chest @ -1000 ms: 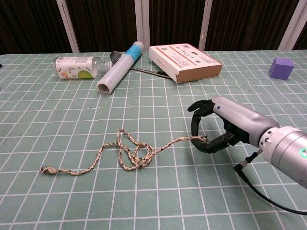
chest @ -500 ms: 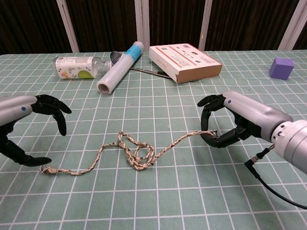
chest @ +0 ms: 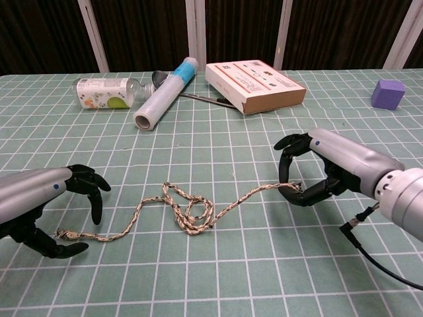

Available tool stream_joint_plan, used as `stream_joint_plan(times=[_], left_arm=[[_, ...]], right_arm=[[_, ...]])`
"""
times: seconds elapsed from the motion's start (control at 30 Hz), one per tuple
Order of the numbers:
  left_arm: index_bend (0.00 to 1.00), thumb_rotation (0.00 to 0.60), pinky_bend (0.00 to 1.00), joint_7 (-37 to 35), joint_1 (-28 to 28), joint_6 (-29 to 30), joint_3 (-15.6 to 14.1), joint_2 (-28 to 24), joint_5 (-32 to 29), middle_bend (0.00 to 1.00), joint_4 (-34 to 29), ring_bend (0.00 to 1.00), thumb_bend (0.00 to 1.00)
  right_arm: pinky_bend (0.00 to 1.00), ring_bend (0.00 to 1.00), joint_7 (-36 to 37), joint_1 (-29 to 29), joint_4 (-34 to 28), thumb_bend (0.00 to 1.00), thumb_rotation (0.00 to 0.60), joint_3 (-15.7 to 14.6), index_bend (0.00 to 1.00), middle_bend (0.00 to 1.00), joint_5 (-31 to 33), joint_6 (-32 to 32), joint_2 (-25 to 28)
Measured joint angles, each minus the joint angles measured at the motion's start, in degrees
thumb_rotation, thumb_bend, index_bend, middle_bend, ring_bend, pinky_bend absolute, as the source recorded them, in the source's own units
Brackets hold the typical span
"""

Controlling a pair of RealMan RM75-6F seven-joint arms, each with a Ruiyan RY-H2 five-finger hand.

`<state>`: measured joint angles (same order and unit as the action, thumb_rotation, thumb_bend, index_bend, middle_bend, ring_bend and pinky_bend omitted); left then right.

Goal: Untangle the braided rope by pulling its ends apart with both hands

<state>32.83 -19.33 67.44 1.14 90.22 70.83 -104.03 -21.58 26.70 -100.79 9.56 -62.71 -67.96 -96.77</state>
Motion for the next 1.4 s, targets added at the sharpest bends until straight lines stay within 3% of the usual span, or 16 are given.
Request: stream_joint_plan(times=[0.33,1.4], left_arm=[[0.51,0.6,0.0,0.1,-0.4,0.5,-0.2,1.8,-1.2,0.16,1.0,0.0,0.44],[0.6,0.6,0.0,2.1,-1.4,1.5,-0.8,4.6,-4.1,0.18,2.8,0.0,0.53]], right_arm=[[0.0,0.0,0.0,0.2,0.1,0.46,0.6,-0.1,0.65,0.18,0.2,-0.1,0.1],[0.0,0.0,0.6,0.4,0.5,0.46,0.6,-0.2,0.65,0.18,0.5,-0.5,0.4]])
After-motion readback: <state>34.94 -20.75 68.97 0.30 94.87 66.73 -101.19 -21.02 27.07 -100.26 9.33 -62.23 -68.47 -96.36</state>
